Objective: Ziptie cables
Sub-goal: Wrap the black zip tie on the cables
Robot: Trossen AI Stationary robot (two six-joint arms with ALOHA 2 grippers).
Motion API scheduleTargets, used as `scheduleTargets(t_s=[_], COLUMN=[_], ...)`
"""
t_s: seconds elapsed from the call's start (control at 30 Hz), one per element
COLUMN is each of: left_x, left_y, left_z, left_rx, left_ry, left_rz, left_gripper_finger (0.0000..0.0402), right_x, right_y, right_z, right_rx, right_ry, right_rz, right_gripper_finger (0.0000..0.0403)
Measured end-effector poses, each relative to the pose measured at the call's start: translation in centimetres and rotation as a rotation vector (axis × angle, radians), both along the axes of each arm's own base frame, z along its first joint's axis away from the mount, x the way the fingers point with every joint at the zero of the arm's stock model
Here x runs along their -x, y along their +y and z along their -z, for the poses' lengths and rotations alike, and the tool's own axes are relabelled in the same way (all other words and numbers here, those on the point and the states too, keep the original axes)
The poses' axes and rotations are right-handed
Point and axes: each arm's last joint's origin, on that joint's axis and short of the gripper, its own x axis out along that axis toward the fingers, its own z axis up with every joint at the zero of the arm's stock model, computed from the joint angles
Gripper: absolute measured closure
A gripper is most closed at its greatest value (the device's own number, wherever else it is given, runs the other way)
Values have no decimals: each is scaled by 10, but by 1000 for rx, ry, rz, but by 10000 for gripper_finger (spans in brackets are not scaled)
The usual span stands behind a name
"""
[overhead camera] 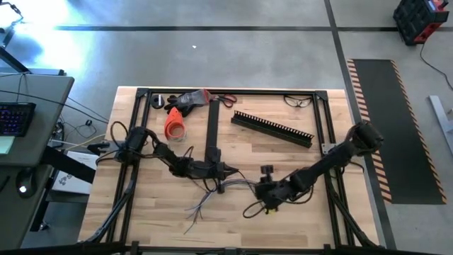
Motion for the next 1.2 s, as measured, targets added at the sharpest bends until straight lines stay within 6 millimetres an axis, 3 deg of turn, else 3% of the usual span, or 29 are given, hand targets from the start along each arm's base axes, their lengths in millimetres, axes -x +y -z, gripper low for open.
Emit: scheduleTargets(t_s=[0.13, 0.33, 0.6, 0.93, 1.2], left_x=[-6, -11, -12, -11, -11], left_y=[6, 11, 11, 11, 11], left_z=[-5, -6, -7, -5, -4], left_rx=[-36, -33, -27, -7, -9], left_ry=[43, 68, 63, 76, 88], left_rz=[17, 41, 42, 55, 54], left_gripper_finger=[402, 402, 402, 402, 402], right_x=[13, 14, 1, -17, -26], right_y=[19, 41, 33, 21, 13], right_z=[7, 29, 38, 45, 51], right_rx=[0, 242, 419, 490, 416], right_ry=[74, 61, 81, 57, 21], right_rz=[-168, -505, -767, -1124, -1257], right_gripper_finger=[280, 278, 278, 279, 291])
